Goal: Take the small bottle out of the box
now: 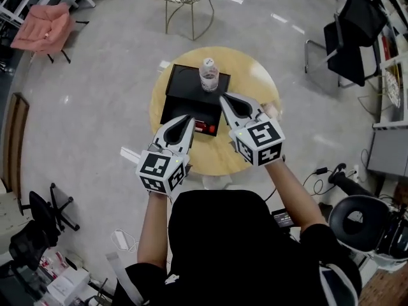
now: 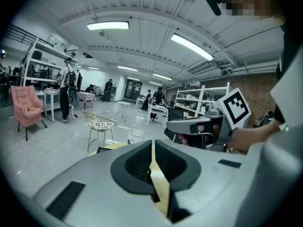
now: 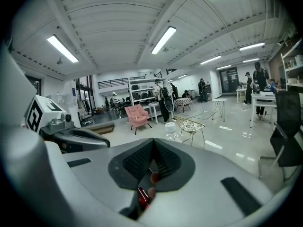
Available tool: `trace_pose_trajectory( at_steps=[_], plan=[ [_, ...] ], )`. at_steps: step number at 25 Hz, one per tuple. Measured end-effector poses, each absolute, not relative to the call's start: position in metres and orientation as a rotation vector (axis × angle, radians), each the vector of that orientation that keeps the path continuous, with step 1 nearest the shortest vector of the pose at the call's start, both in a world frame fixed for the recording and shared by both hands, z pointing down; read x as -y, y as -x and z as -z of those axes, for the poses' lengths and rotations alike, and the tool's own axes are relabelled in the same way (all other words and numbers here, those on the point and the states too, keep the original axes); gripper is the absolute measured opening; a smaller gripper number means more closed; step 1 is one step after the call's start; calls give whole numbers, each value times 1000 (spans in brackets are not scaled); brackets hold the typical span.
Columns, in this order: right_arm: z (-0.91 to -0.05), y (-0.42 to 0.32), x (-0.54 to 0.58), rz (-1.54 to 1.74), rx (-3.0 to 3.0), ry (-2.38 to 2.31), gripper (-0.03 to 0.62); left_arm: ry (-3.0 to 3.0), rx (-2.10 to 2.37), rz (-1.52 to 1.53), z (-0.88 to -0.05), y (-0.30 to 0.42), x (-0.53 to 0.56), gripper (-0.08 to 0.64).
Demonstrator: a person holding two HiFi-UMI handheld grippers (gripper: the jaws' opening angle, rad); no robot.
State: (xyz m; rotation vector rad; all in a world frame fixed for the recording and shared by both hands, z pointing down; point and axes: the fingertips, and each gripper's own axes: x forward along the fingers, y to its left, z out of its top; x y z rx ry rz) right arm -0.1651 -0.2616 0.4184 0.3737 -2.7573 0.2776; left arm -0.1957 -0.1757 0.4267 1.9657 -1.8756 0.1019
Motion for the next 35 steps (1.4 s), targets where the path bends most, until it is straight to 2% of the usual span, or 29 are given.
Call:
trace_pose_trajectory(
  at_steps=[5, 13, 21, 35],
  plan=[
    [-429, 157, 270, -284, 2702, -514, 0, -2072, 1727, -217, -445, 194, 191, 12],
    [-446, 153, 286, -352, 2634, -719, 0, -2213, 1465, -472, -490, 192, 206, 60],
    [-470, 130, 295, -434, 2547, -904, 2, -2329, 1148, -780, -550, 178, 213, 147],
    [-517, 94, 284, -585, 2397, -1057, 0, -2416, 498, -1240, -638, 157, 193, 170]
  ],
)
